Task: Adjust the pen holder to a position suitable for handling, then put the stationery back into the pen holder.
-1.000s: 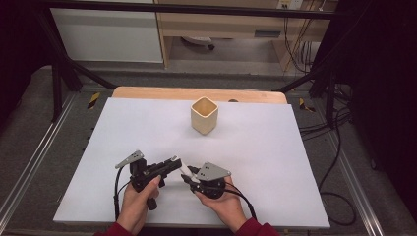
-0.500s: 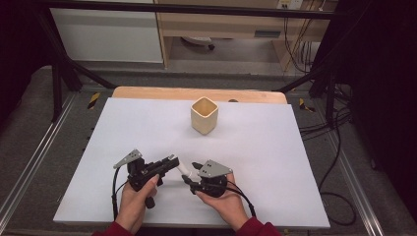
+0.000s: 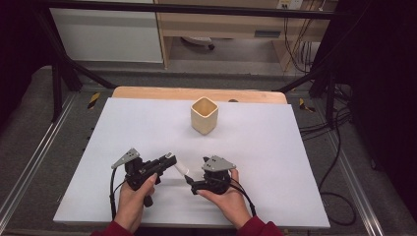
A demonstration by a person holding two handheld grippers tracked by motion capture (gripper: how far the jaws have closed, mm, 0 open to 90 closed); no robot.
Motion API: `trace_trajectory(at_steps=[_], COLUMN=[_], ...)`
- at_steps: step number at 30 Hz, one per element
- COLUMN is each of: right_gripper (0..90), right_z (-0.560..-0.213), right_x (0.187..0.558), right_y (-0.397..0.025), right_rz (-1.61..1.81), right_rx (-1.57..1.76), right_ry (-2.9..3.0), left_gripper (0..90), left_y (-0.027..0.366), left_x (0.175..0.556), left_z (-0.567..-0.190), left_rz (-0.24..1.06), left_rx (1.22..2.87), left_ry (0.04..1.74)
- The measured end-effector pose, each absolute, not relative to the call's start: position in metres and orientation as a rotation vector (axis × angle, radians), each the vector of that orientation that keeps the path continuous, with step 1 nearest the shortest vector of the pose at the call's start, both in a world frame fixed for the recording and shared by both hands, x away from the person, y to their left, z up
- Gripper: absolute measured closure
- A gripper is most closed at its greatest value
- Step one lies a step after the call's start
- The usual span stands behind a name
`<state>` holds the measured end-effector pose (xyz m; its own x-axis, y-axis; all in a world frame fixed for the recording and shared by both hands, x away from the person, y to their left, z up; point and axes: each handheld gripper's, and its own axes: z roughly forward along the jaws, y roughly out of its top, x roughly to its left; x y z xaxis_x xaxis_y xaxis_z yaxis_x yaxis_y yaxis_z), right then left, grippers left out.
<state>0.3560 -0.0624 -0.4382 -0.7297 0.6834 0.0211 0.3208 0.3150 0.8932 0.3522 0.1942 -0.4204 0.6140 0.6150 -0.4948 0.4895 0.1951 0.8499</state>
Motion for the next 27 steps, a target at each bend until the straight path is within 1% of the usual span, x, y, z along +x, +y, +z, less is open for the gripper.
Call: trace_trajectory(at_steps=[2, 5, 10, 16, 21, 27], right_gripper=[7.2, 5.3, 6.0, 5.5, 5.4, 5.3], right_z=[-0.437, -0.436, -0.436, -0.430, -0.426, -0.426], right_x=[0.358, 0.359, 0.362, 0.364, 0.361, 0.353], right_y=[-0.066, -0.070, -0.076, -0.092, -0.117, -0.159], right_rz=[1.393, 1.396, 1.337, 1.354, 1.317, 1.310], right_rx=[0.913, 0.919, 0.958, 0.956, 0.940, 1.010], right_ry=[2.222, 2.210, 2.193, 2.219, 2.215, 2.147], left_gripper=[71.2, 71.2, 71.2, 71.2, 71.2, 71.1], left_y=[0.195, 0.195, 0.195, 0.196, 0.196, 0.192], left_x=[0.352, 0.352, 0.351, 0.348, 0.346, 0.345], left_z=[-0.420, -0.419, -0.416, -0.410, -0.403, -0.393], left_rz=[0.119, 0.126, 0.166, 0.208, 0.256, 0.321], left_rx=[1.444, 1.438, 1.449, 1.464, 1.490, 1.537], left_ry=[0.995, 0.995, 0.985, 0.969, 0.948, 0.909])
